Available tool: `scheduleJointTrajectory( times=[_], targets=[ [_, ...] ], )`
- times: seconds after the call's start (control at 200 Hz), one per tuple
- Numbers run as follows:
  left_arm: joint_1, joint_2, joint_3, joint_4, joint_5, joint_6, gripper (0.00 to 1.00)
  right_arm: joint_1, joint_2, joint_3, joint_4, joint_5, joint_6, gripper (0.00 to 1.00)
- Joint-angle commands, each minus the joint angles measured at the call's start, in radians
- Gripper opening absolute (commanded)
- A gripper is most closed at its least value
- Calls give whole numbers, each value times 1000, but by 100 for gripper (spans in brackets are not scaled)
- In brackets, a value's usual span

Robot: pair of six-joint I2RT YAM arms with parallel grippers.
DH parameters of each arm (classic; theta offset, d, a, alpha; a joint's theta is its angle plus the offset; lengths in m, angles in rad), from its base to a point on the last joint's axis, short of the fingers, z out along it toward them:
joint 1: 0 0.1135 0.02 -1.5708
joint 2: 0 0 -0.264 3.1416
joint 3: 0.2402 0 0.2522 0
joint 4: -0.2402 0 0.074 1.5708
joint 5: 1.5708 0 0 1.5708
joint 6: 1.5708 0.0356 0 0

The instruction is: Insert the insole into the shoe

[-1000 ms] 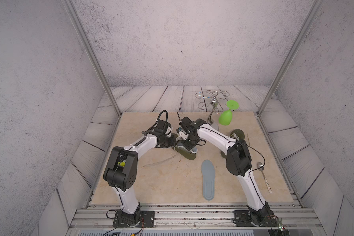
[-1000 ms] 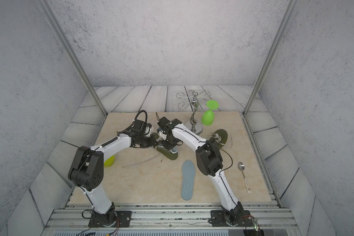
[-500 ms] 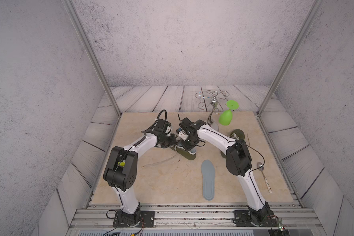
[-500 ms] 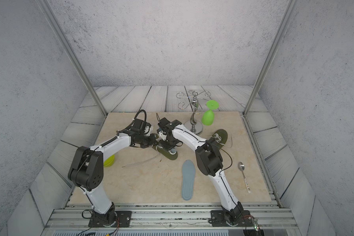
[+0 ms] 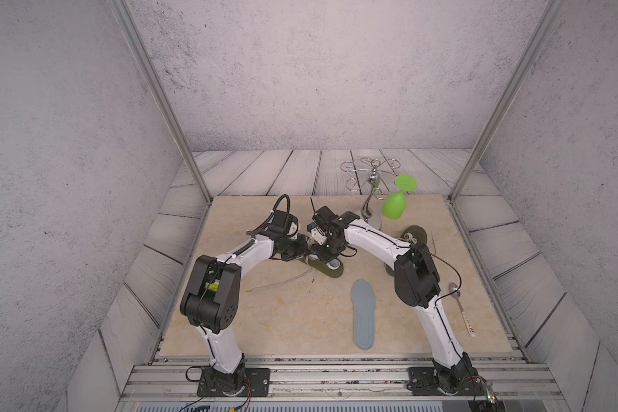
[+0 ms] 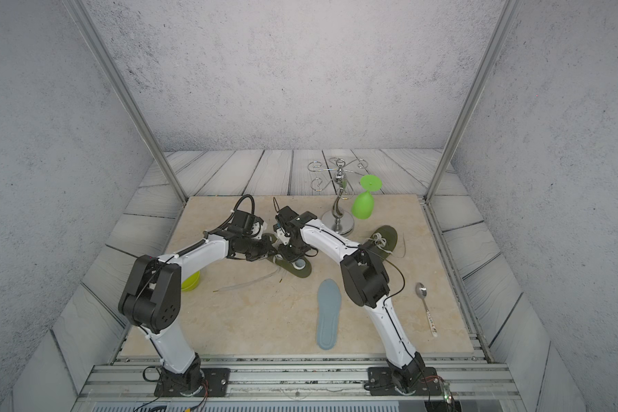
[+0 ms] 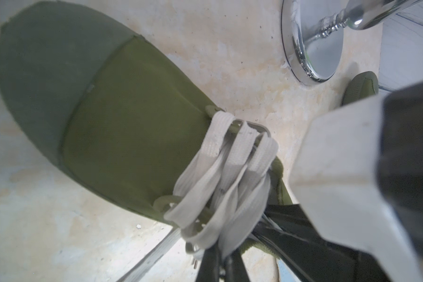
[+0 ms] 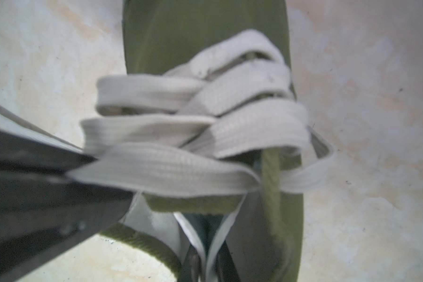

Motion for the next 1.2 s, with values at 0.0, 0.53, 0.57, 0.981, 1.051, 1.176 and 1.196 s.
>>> scheduleJointTrajectory(
  times=[0.0,0.53,0.57,0.981,1.051,1.176,1.196],
  targets=[
    [-5,29,36,15,96,14,0,1,-81,-26,138,9,-57,2],
    [43,42,56,-24,159,114,0,-13,-90,-67,232,-53,-280,4],
    [44,42,59,-25,160,117,0,-13,-83,-67,232,-49,-294,4],
    [46,54,46,-9,181,127,0,-24,-73,-125,398,-112,-265,5],
    [48,54,37,-2,188,127,0,-25,-55,-111,416,-117,-238,4],
    [65,49,7,34,224,121,0,-27,-71,-125,398,-102,-244,4],
    [69,47,1,43,232,121,0,-28,-80,-139,401,-100,-242,4]
  ],
)
